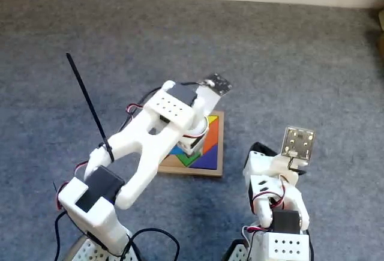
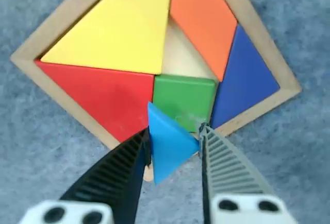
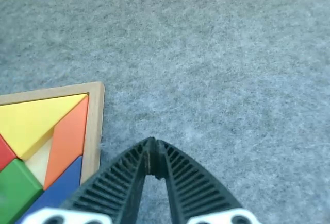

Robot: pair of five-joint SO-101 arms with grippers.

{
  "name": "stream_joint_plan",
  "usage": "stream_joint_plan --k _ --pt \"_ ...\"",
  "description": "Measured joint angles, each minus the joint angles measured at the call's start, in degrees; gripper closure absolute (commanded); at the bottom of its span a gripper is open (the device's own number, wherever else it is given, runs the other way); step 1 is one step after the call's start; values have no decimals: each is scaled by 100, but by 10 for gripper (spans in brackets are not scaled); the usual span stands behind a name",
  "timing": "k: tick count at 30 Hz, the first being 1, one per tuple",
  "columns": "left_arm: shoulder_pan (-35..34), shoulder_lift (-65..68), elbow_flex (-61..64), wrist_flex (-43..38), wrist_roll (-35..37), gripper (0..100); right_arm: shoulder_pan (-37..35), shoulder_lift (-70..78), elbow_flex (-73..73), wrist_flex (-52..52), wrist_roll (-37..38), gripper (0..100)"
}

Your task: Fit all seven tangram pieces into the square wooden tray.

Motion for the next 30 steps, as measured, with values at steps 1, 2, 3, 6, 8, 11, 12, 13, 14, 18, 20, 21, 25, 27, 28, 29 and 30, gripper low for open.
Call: stream_joint_plan --k 1,2,3,6,8,11,12,13,14,18,20,21,25,27,28,29,30 --pt "-9 0 0 0 0 737 0 0 0 0 0 995" --pt "-18 0 0 35 0 729 0 0 0 0 0 995" --pt "-18 -9 0 88 44 732 0 0 0 0 0 995" --pt "-9 -9 0 193 105 745 0 0 0 0 0 995" --pt "18 -9 0 264 105 758 0 0 0 0 0 995" --pt "132 -9 0 325 105 785 0 0 0 0 0 995" --pt "176 -9 0 325 123 788 0 0 0 0 0 995" --pt "229 -9 0 325 123 789 0 0 0 0 0 995" --pt "264 -9 18 325 123 789 0 0 0 0 0 995" --pt "369 -9 431 141 123 789 0 0 0 0 0 995" --pt "387 -9 730 -114 123 789 0 0 0 0 0 995" --pt "387 -44 862 -255 141 789 0 0 0 0 0 995" --pt "396 -202 1099 -527 141 789 0 0 0 0 0 995" --pt "396 -202 1099 -571 141 789 0 0 0 0 0 995" --pt "396 -202 1099 -580 141 789 0 0 0 0 0 995" --pt "396 -202 1099 -615 141 789 0 0 0 0 0 995" --pt "378 -202 1099 -668 141 789 0 0 0 0 0 995"
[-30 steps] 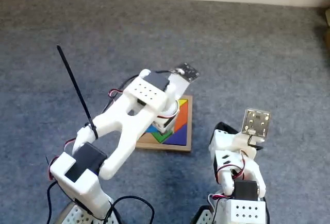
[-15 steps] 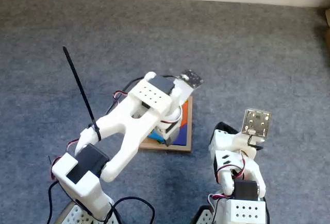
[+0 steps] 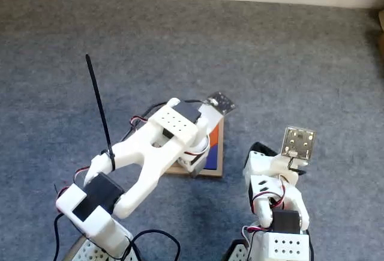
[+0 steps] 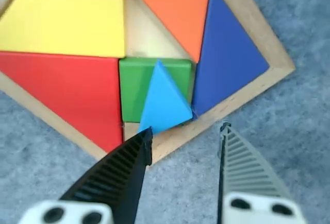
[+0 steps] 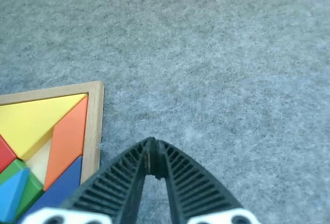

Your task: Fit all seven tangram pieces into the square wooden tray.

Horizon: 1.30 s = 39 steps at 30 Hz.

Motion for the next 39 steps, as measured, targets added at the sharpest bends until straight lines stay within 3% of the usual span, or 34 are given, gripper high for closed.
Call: stream_joint_plan --k 9,15,24,39 --pt "-343 360 -422 -176 0 789 0 0 0 0 0 995" --pt "-343 440 -1116 510 -9 789 0 0 0 0 0 995" --pt "-343 466 -1468 615 26 789 0 0 0 0 0 995" --pt "-396 1881 -2356 624 26 793 0 0 0 0 0 995"
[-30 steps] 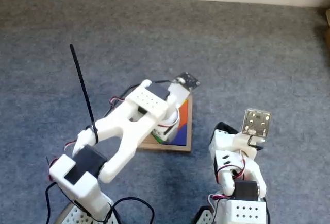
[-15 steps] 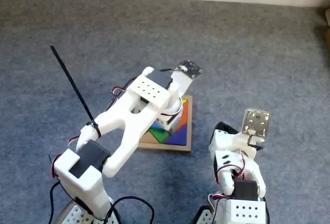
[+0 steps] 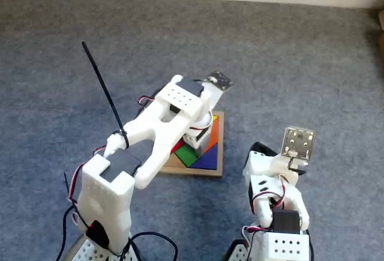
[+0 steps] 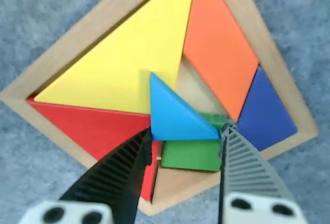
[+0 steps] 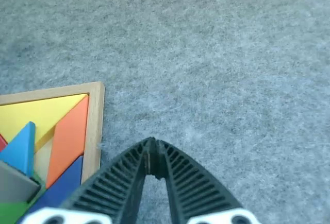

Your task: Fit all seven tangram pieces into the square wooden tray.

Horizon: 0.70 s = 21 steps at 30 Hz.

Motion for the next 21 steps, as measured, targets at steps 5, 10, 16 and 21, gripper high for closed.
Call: stream_joint_plan --k 5,10,16,21 --pt "0 44 -114 70 0 793 0 0 0 0 0 995" --pt "0 105 -492 642 18 790 0 0 0 0 0 995" --pt "-9 123 -967 1134 316 793 0 0 0 0 0 995" --pt "0 123 -1284 1442 334 793 0 0 0 0 0 995"
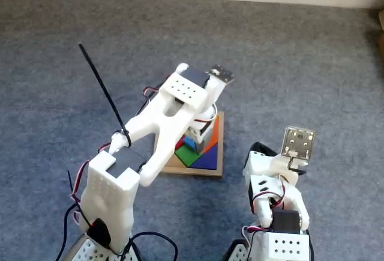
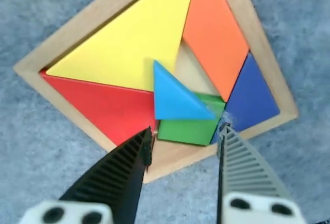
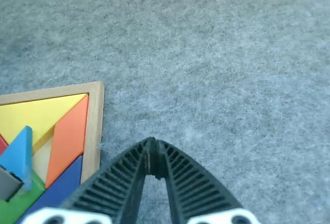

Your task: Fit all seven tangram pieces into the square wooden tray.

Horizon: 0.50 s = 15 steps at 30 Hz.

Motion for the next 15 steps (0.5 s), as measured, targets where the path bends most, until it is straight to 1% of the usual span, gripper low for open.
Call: stream_joint_plan --k 5,8,11,15 --pt "-44 0 -97 105 -9 793 0 0 0 0 0 995" --pt "-211 -193 -44 105 -18 793 0 0 0 0 0 995" --pt "-431 -580 281 97 -18 793 0 0 0 0 0 995" --pt "-756 -967 1011 -554 -18 793 0 0 0 0 0 995"
